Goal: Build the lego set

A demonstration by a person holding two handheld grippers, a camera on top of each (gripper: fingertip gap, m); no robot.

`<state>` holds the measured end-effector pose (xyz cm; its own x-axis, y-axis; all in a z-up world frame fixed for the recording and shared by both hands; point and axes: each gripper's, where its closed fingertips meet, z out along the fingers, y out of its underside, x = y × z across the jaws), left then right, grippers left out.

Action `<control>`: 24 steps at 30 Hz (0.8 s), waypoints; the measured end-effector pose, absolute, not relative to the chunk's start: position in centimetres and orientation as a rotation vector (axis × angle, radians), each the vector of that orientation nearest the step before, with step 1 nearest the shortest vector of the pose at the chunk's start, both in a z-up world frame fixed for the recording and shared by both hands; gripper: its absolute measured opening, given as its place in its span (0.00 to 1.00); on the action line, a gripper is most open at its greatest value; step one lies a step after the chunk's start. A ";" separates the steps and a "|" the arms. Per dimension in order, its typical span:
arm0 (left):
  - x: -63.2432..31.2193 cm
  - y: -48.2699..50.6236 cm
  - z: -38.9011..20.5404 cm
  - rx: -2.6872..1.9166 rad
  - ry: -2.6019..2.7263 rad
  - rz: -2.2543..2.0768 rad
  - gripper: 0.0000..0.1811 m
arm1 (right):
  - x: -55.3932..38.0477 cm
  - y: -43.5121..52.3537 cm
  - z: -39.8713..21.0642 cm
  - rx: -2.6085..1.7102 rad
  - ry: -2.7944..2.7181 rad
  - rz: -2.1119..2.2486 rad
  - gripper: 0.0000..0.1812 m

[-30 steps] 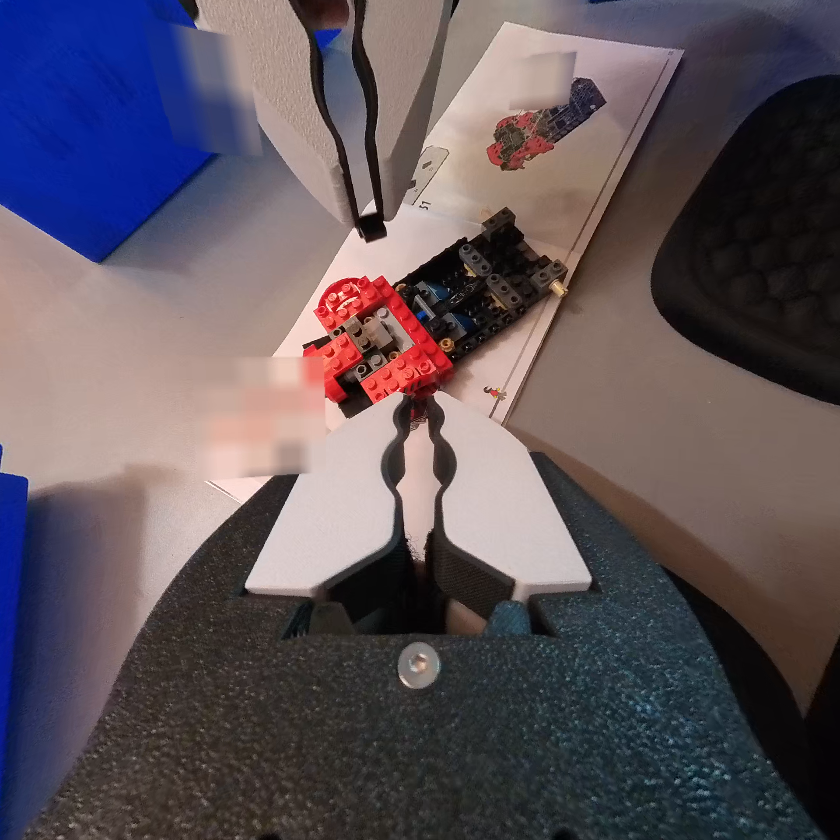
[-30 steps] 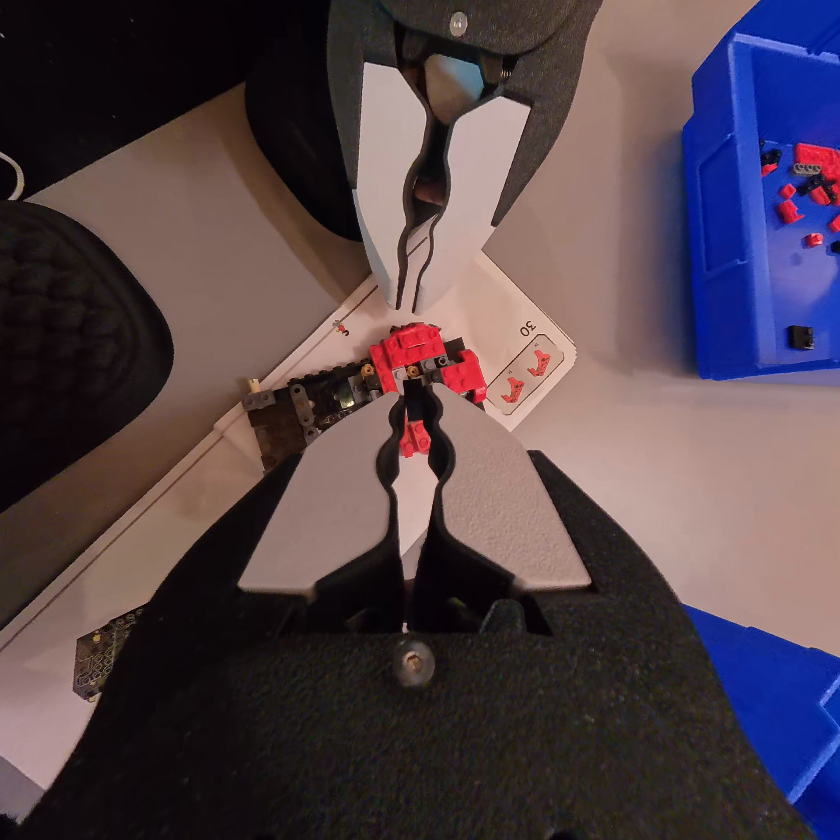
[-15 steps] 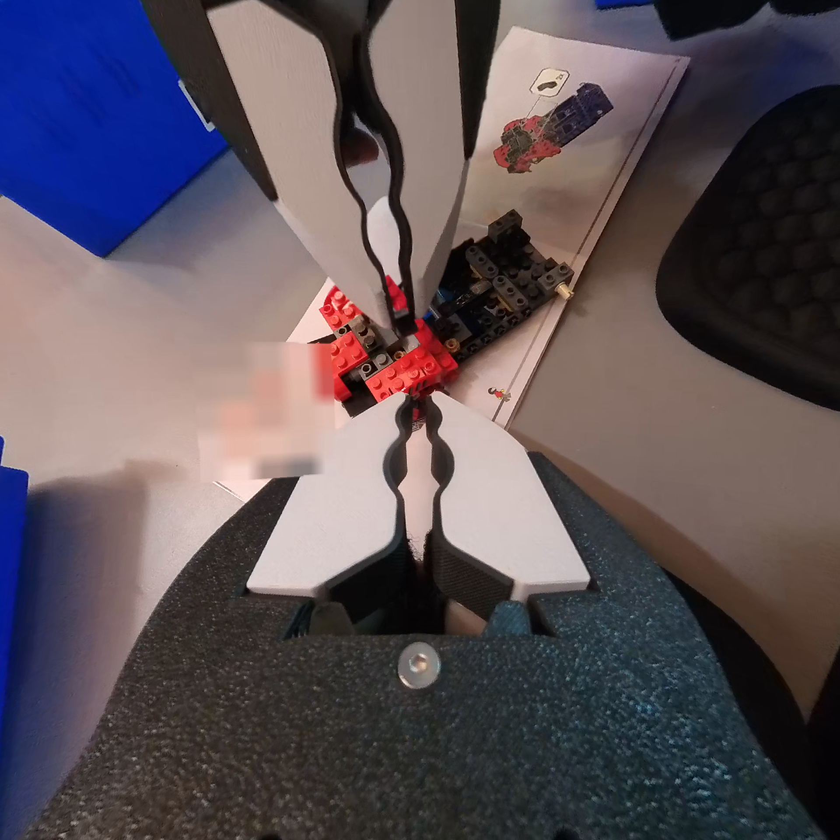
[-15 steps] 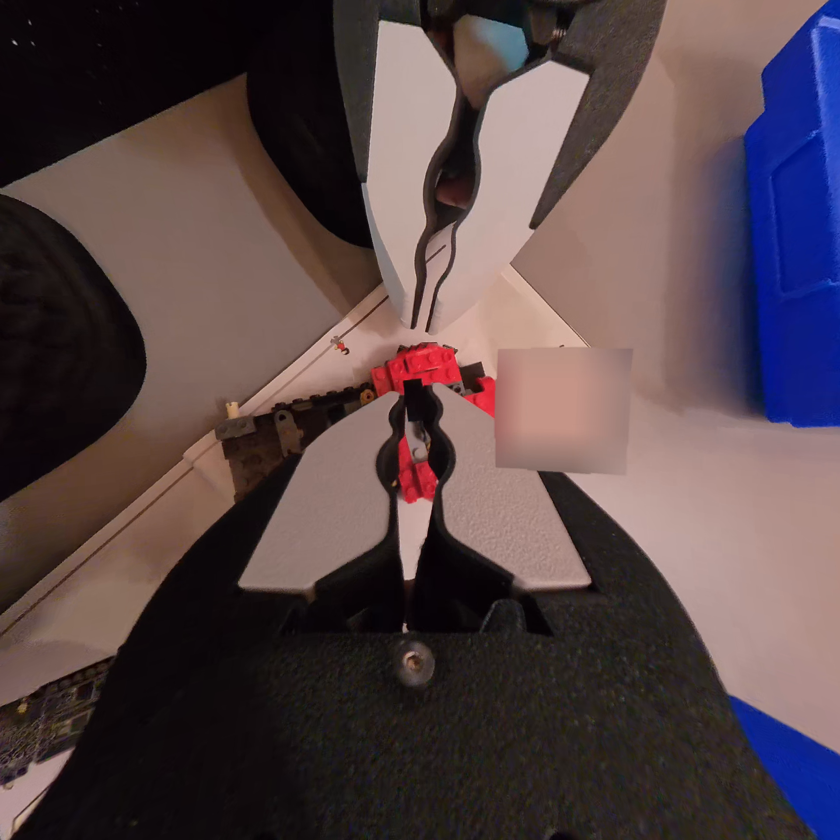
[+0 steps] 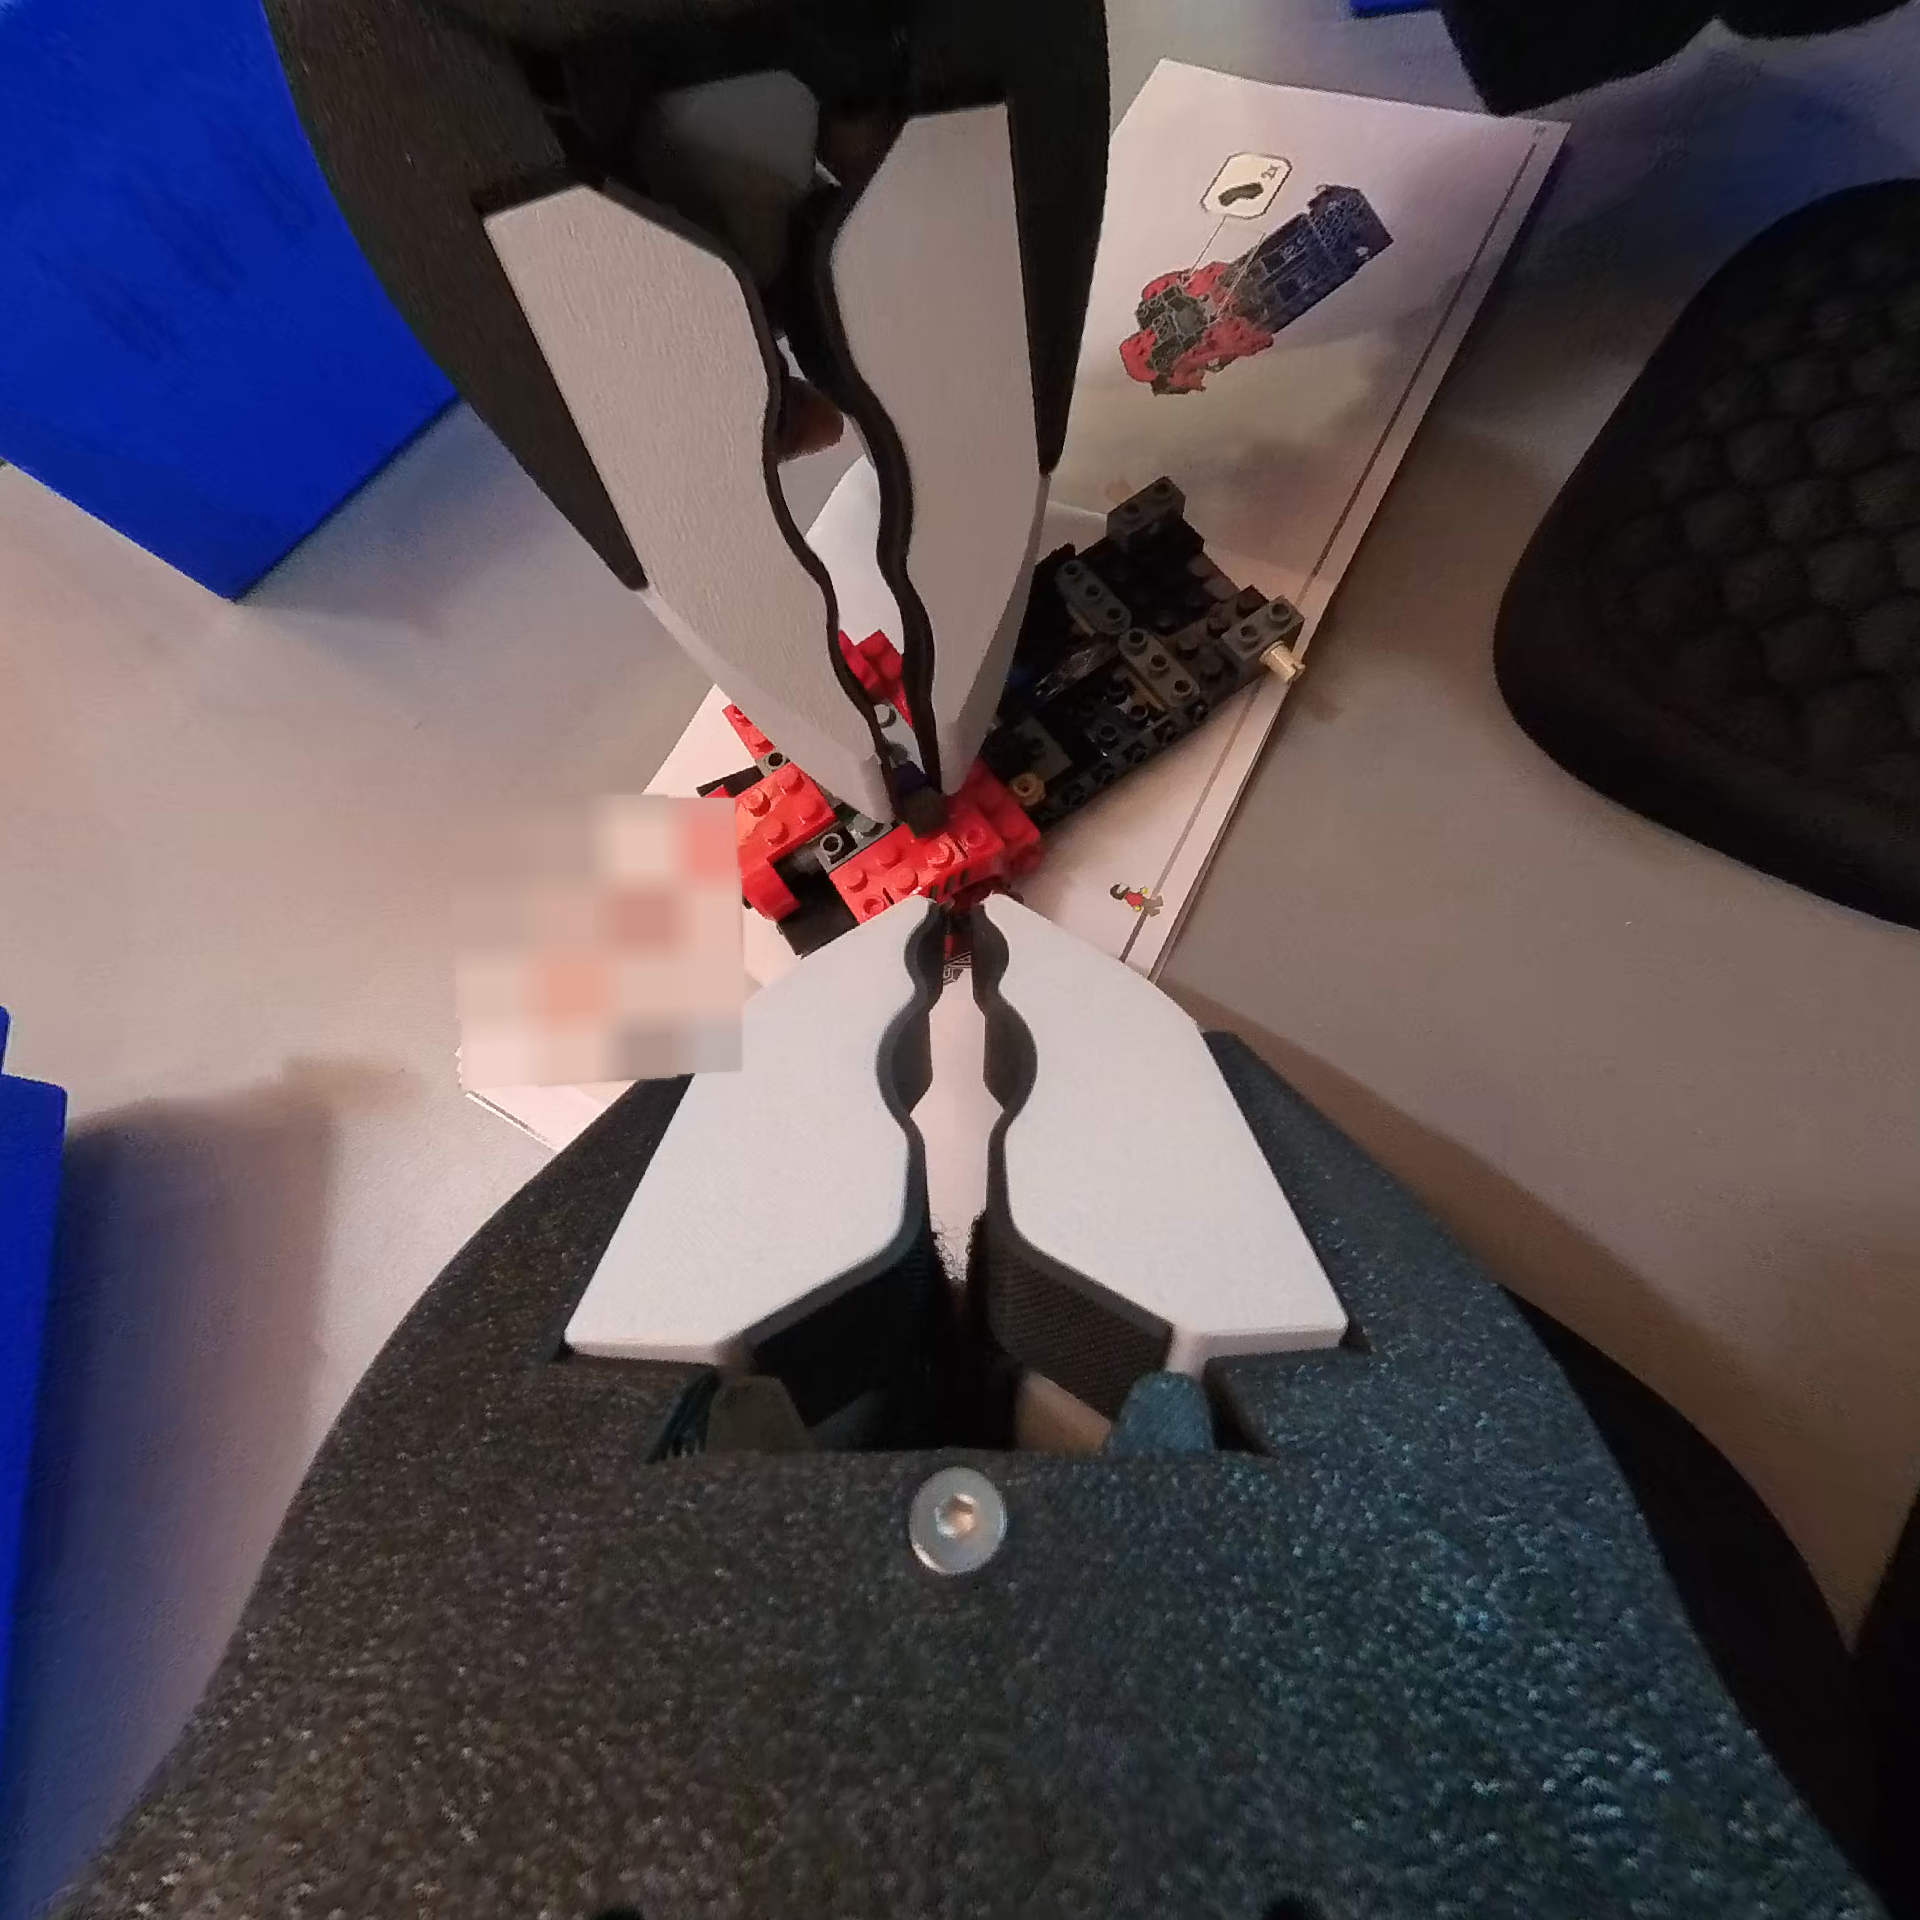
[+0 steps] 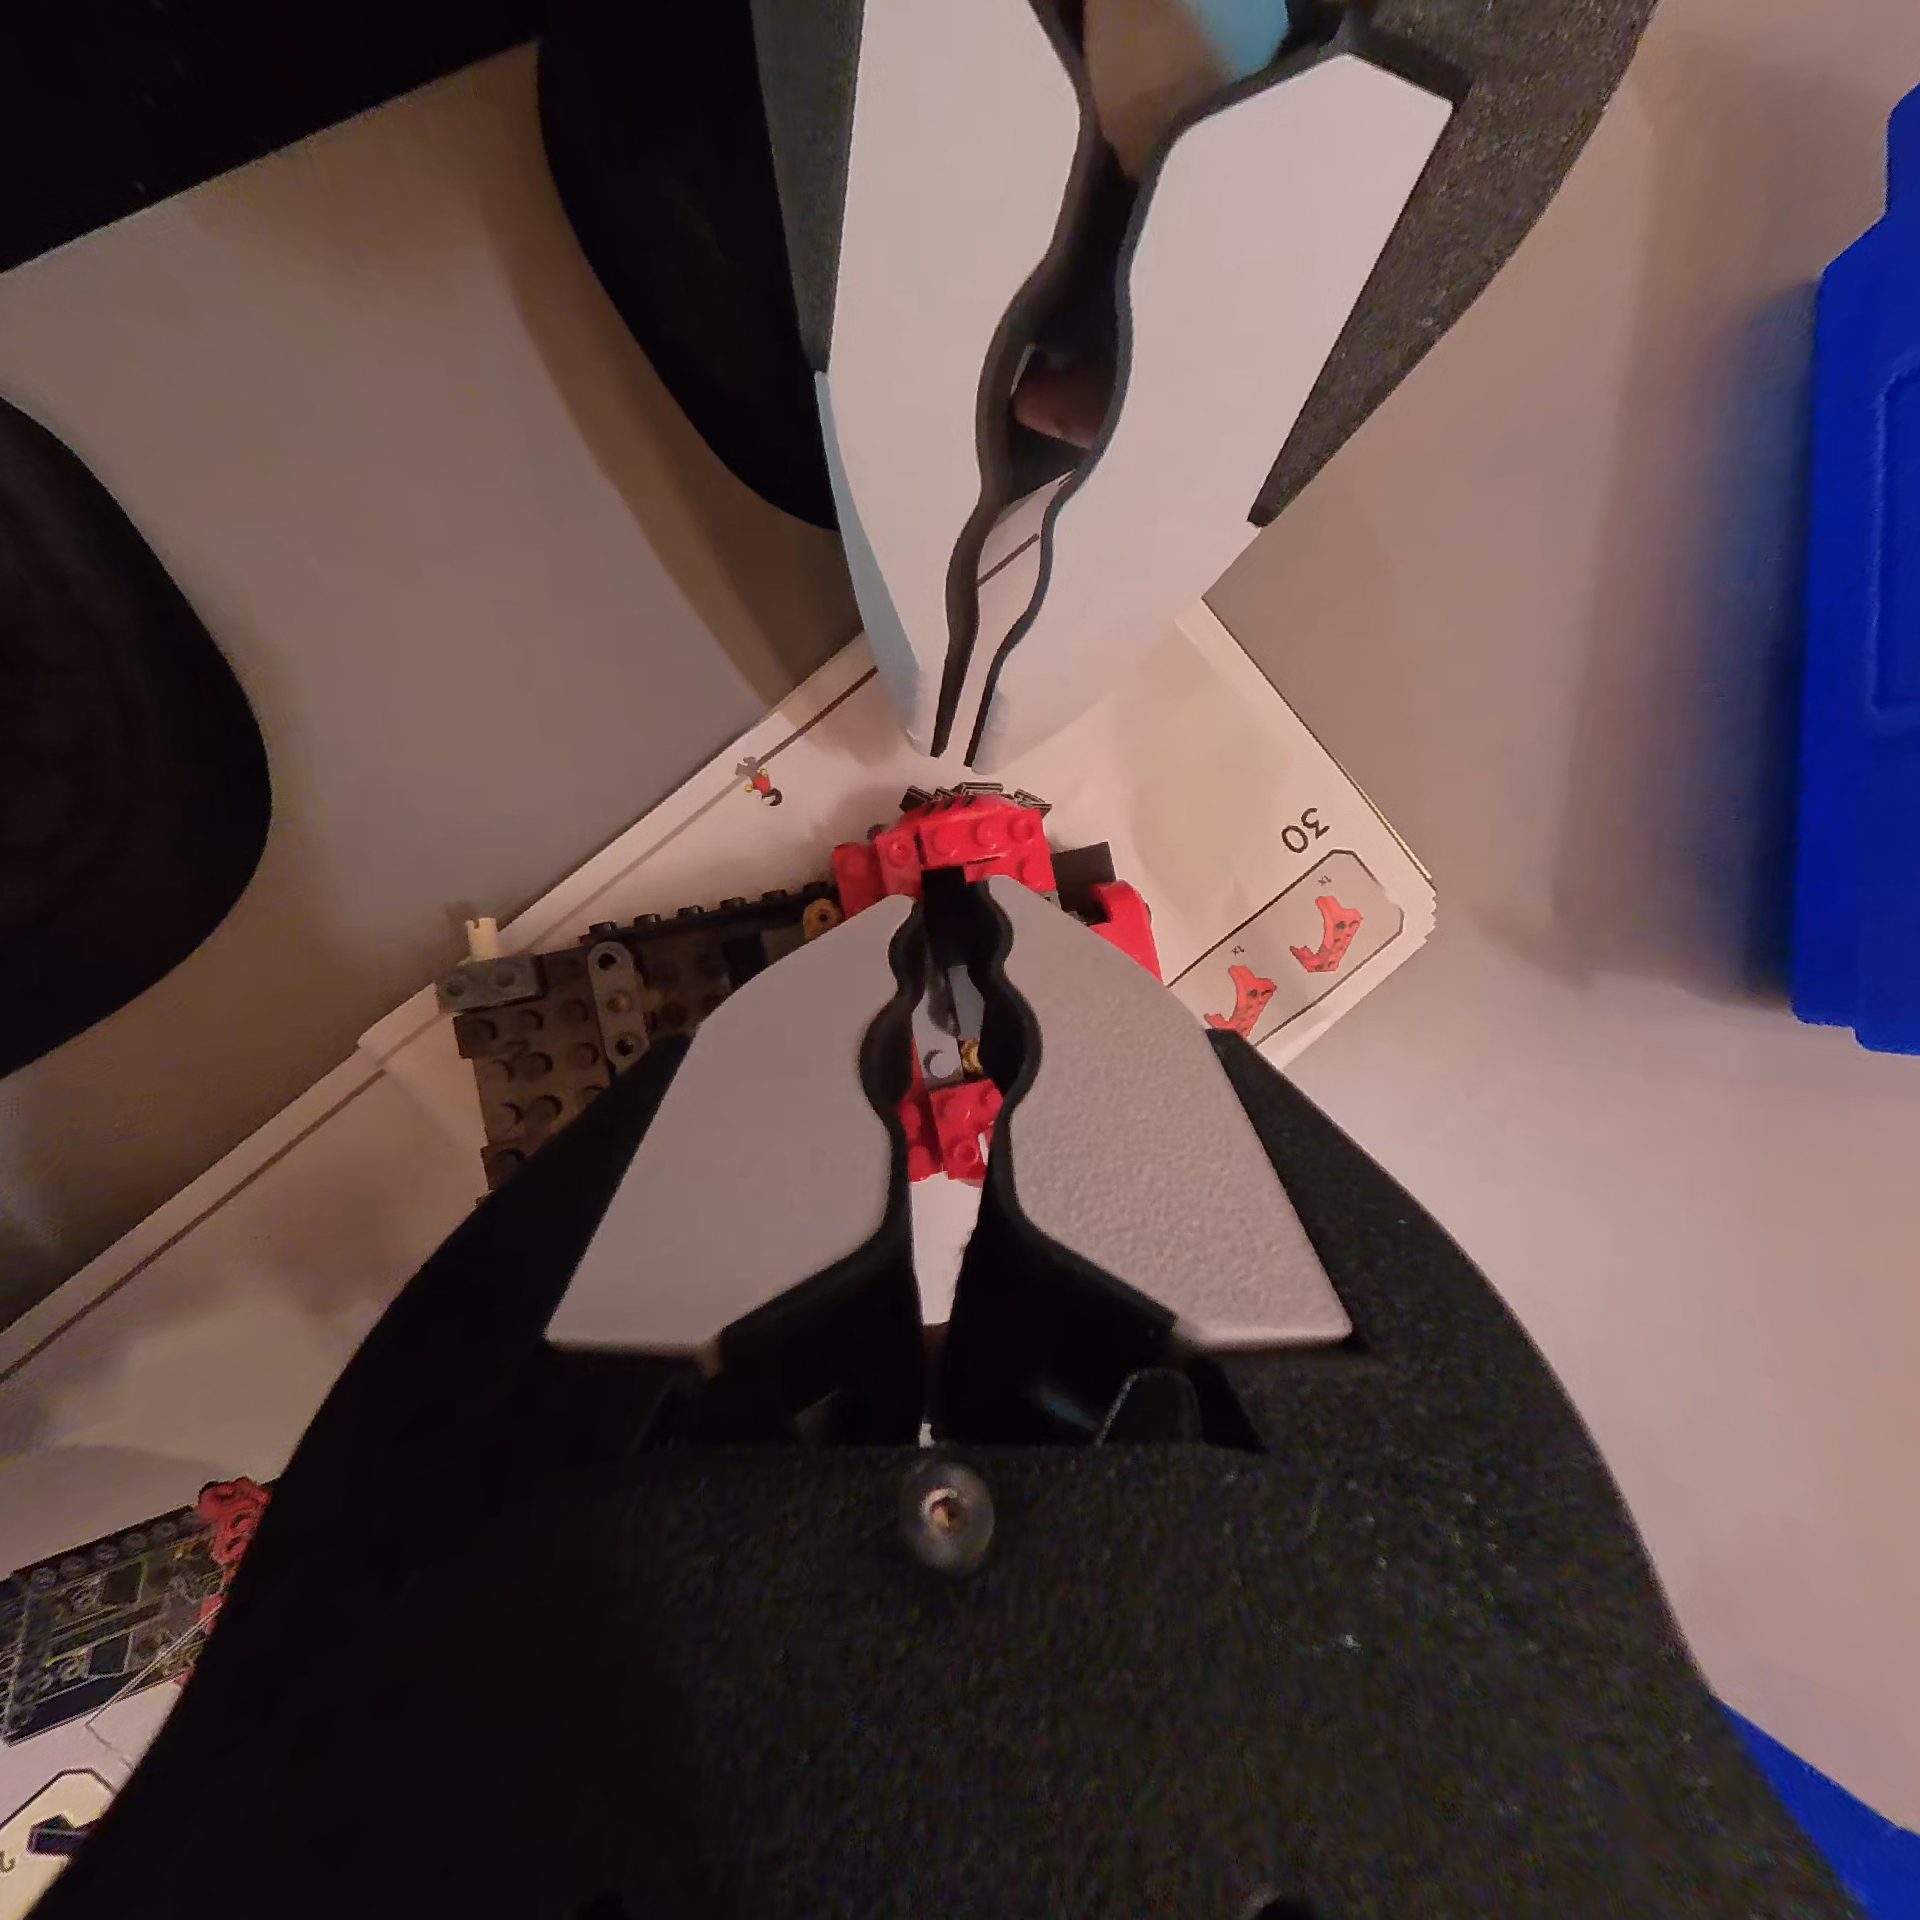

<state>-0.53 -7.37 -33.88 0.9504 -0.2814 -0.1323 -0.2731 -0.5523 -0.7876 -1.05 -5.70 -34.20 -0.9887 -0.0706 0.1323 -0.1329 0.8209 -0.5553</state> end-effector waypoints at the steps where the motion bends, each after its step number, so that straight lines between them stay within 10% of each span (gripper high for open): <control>1: -0.5 -7.4 -33.9 -2.183 0.391 -0.012 0.02 | -1.1 -5.7 -34.2 0.162 -2.898 0.894 0.04; 24: -0.5 -7.4 -34.0 -2.185 0.396 -0.020 0.02 | -1.1 -5.8 -34.3 0.123 -2.946 0.903 0.05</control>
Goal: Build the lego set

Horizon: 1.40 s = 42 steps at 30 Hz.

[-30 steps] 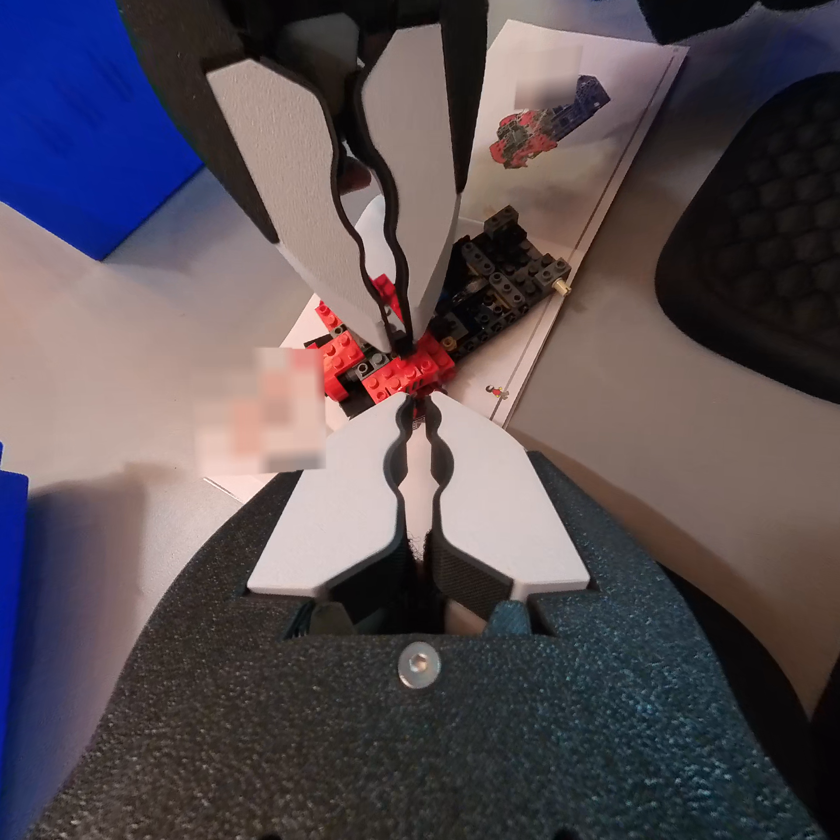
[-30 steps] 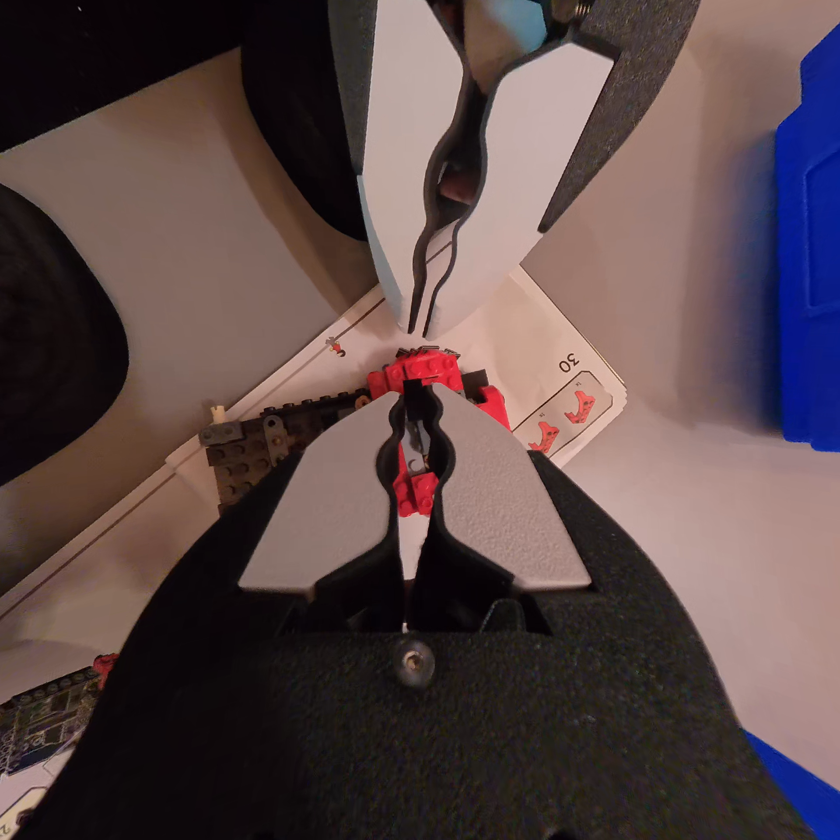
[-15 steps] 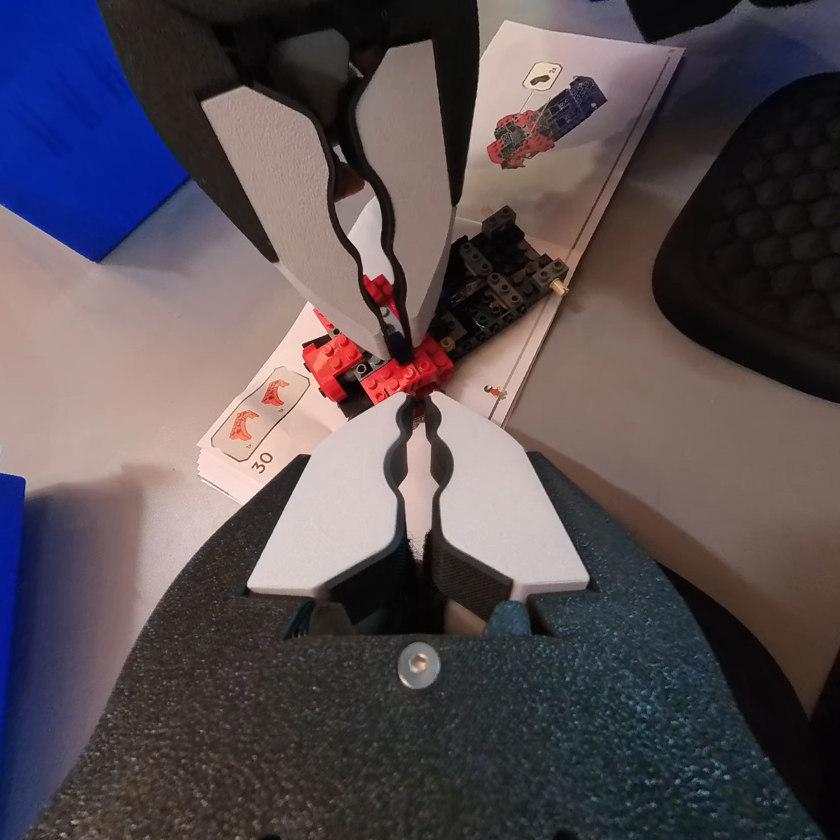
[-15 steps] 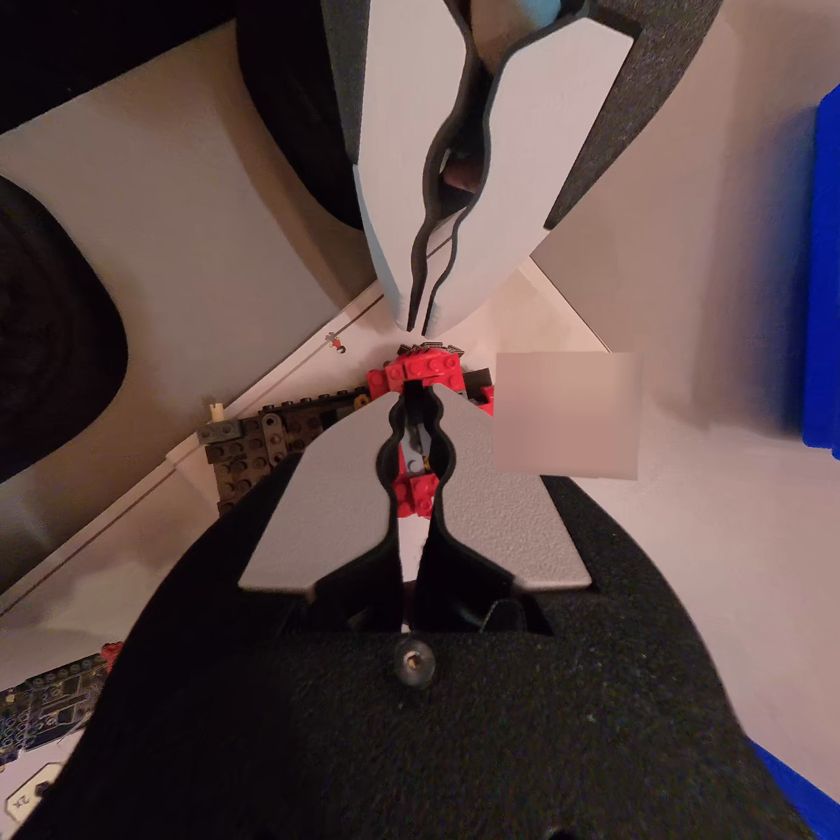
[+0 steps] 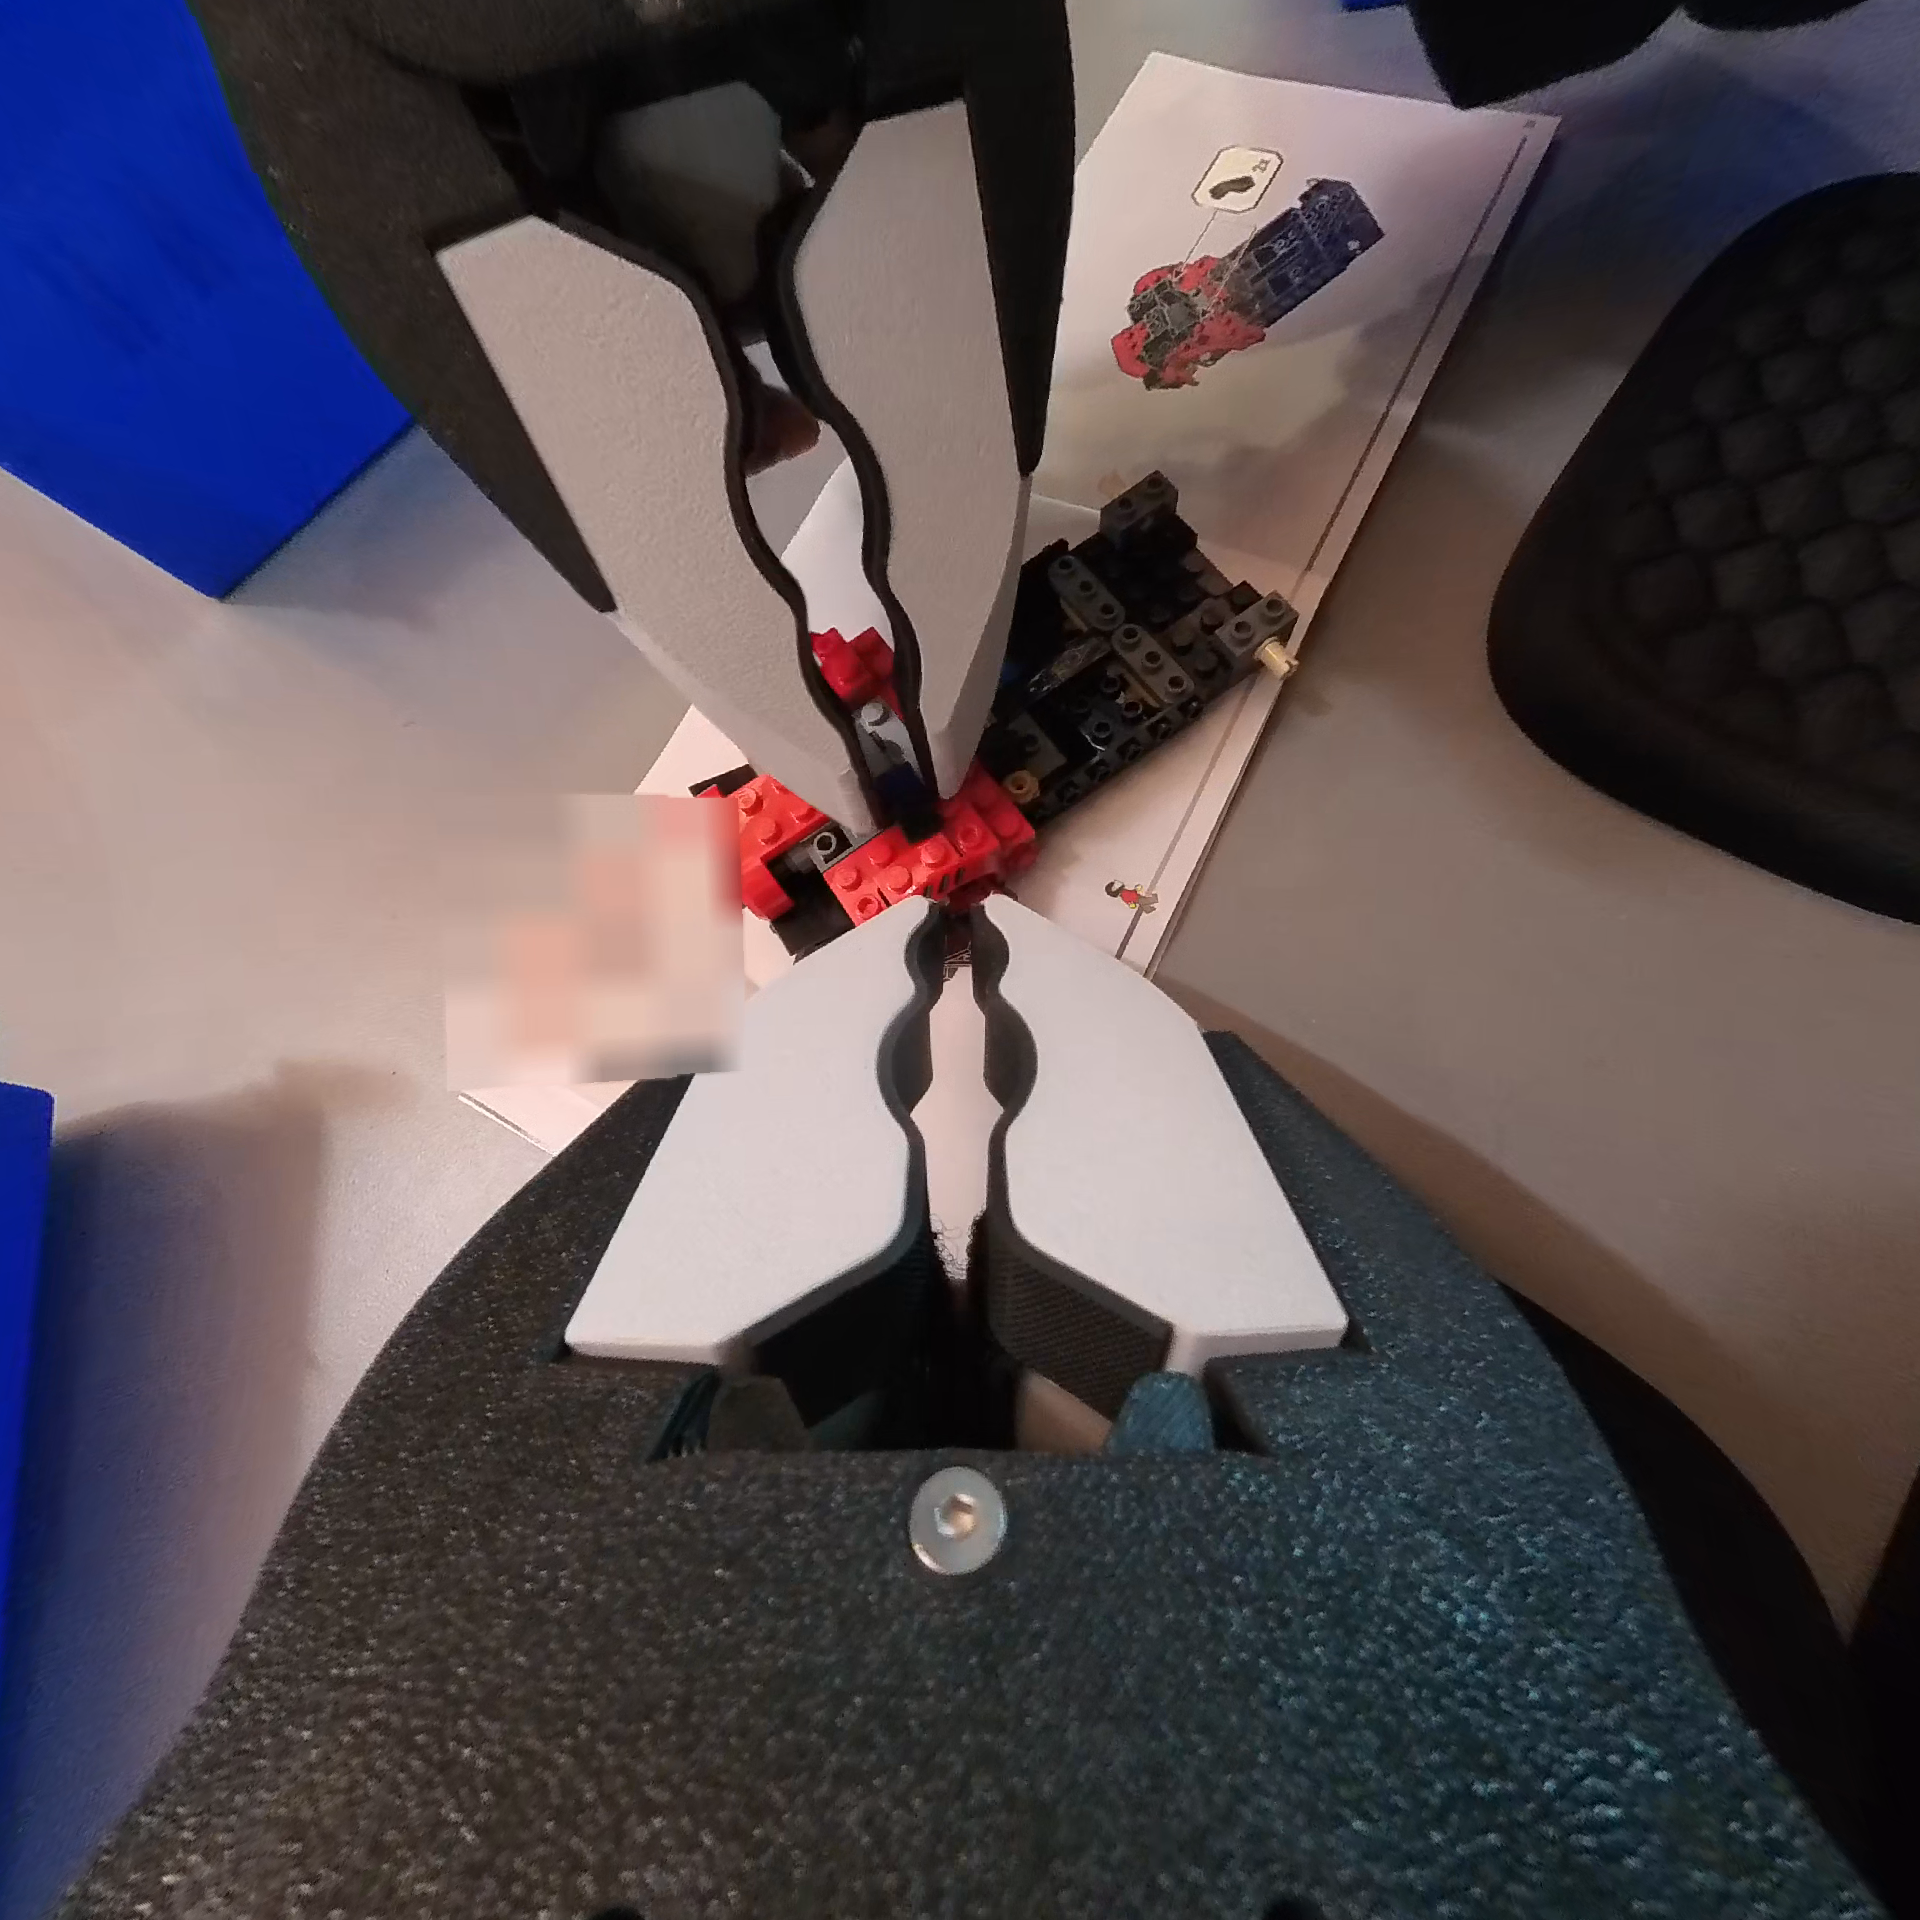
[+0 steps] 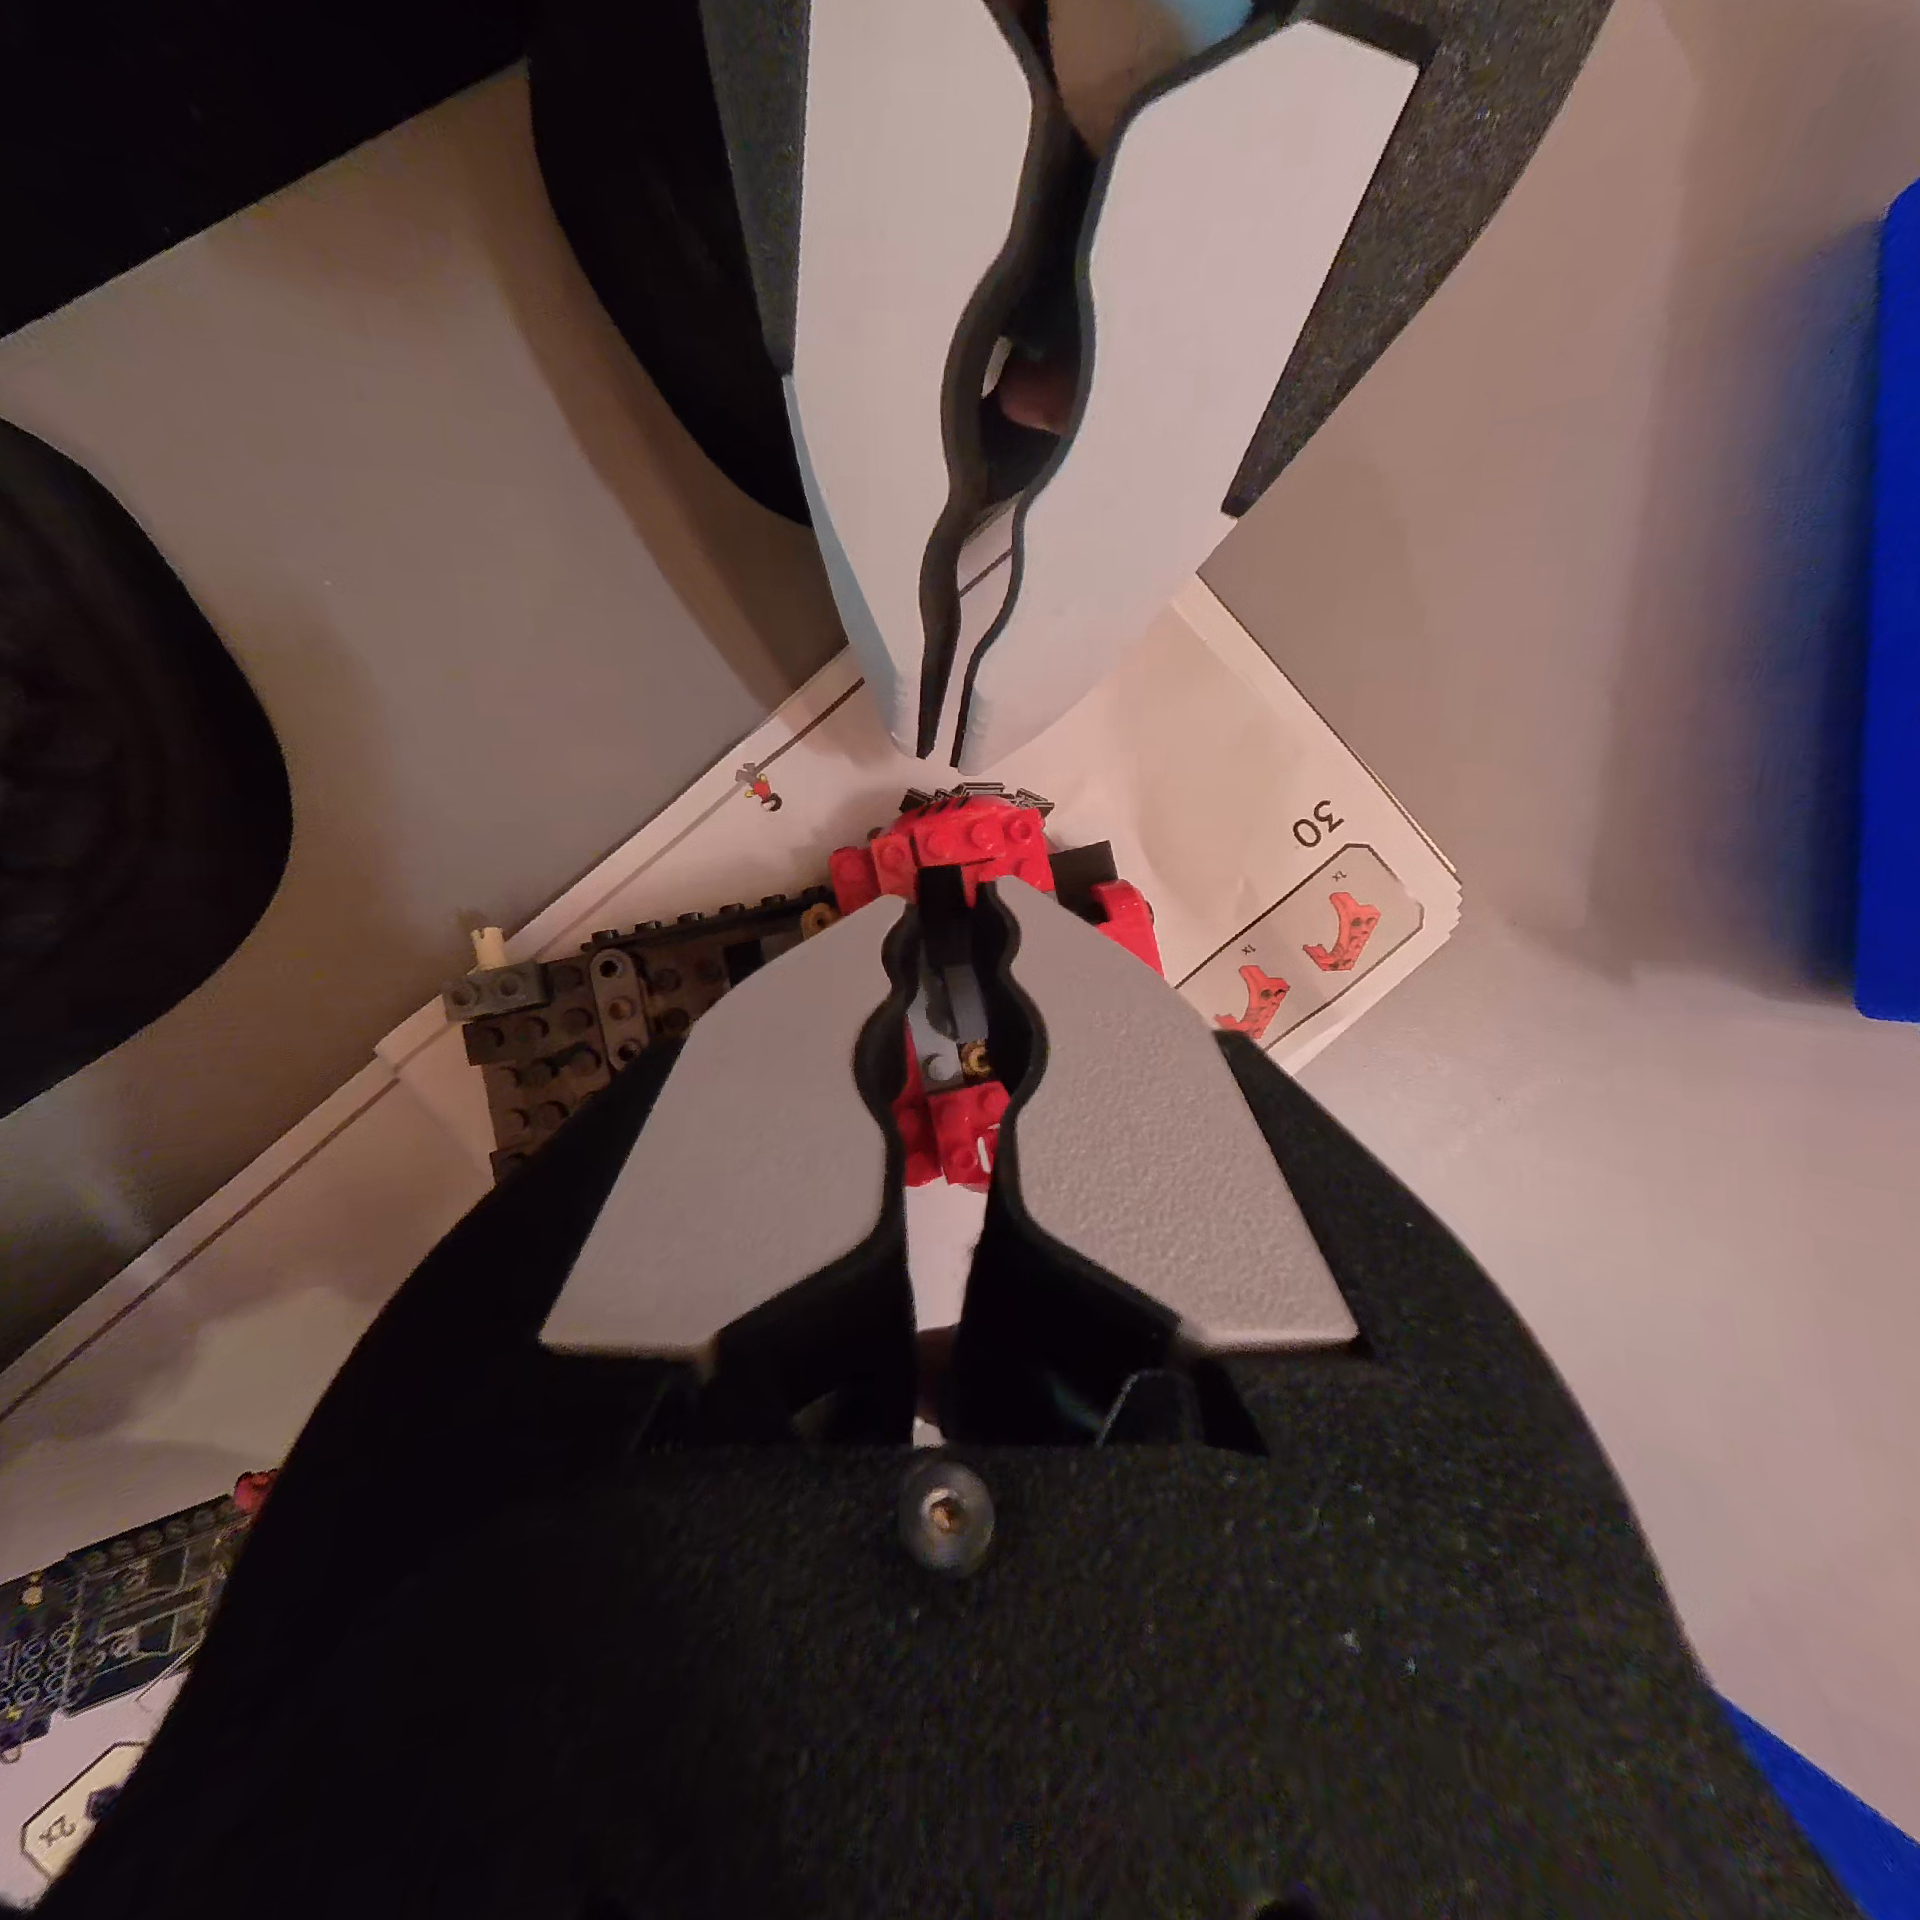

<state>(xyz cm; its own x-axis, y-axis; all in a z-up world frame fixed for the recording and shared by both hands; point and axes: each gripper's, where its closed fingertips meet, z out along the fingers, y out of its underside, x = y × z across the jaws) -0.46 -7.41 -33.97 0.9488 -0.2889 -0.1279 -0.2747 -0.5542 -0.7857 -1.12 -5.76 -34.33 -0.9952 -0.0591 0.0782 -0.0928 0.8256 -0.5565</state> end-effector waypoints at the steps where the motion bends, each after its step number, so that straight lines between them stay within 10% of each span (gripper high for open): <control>1: -0.5 -7.4 -34.0 -2.185 0.396 -0.020 0.02 | -1.1 -5.9 -34.2 0.125 -2.942 0.915 0.06; 42: -0.8 -7.3 -34.3 -2.214 0.362 -0.037 0.02 | -1.1 -6.1 -33.8 -0.226 -2.817 1.021 0.00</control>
